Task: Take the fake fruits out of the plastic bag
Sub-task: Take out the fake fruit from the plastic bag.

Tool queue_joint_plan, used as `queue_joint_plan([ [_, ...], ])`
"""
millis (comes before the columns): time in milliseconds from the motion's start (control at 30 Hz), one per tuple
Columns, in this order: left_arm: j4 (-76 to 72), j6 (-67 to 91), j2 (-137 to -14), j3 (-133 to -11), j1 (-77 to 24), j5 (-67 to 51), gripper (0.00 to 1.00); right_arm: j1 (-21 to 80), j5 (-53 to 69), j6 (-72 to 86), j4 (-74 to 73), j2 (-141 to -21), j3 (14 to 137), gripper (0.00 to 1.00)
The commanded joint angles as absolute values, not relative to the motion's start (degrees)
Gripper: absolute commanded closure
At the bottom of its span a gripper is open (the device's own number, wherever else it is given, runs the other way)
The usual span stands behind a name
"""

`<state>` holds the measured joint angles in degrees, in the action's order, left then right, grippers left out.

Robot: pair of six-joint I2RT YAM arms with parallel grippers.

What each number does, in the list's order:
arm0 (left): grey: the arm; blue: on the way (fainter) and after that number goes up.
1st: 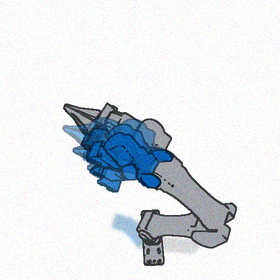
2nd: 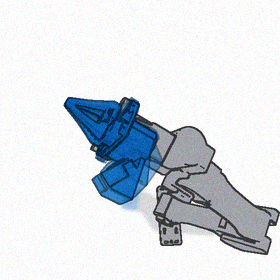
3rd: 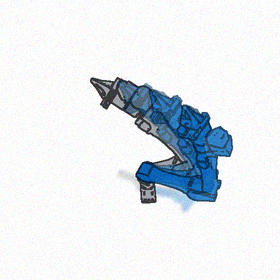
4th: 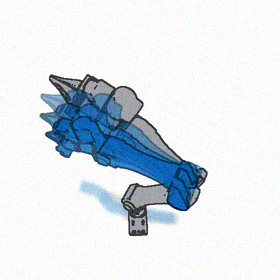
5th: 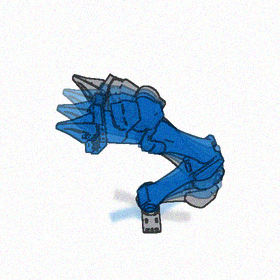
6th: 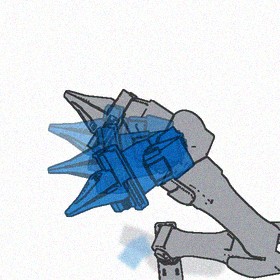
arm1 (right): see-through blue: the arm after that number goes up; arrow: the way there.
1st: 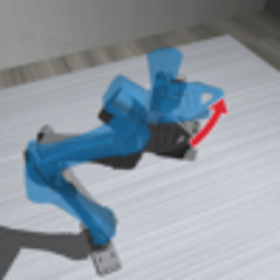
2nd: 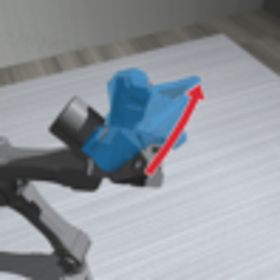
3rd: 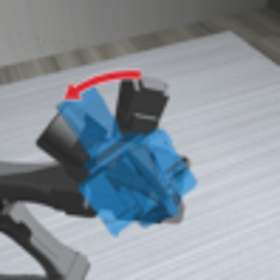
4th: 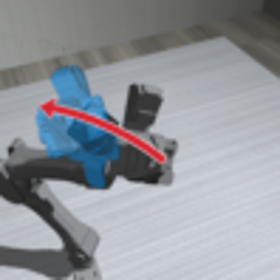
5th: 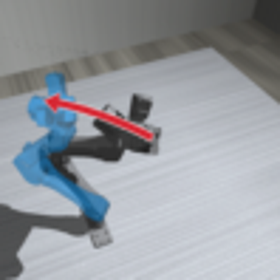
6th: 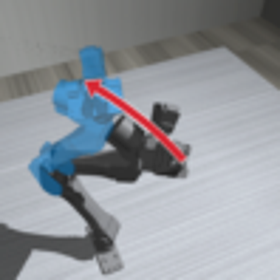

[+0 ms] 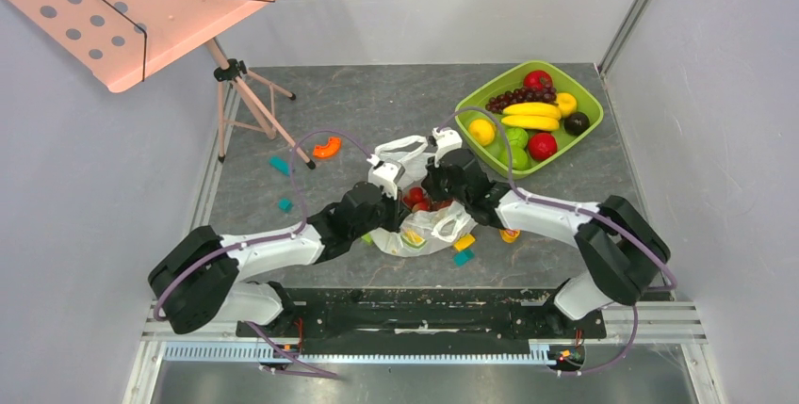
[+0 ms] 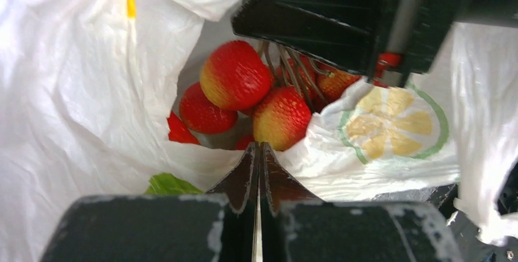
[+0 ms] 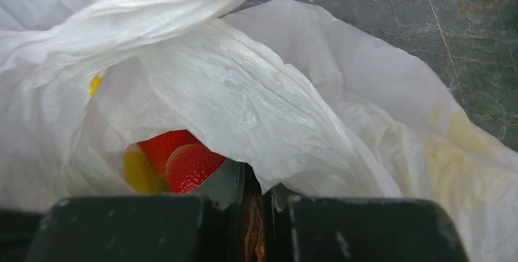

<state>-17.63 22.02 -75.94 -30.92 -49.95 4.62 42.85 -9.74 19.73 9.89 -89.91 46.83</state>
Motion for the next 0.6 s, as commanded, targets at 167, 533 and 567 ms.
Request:
queue_joint_plan([
  [167,-15.11,22.46,-69.40,-34.85,-50.18,9.28,0.98,42.76,5.06,6.21,10.31,-78.41,44.02,1.00],
  [533,-13.01,19.69,-69.21,-40.45,-50.00,12.57,0.98,42.71,13.76,1.75,7.92,-74.64,42.89,1.00],
  [567,-13.09,19.59,-69.99,-40.90,-50.01,12.19,0.98,42.65,14.50,1.76,8.03,-74.55,42.96,1.00],
])
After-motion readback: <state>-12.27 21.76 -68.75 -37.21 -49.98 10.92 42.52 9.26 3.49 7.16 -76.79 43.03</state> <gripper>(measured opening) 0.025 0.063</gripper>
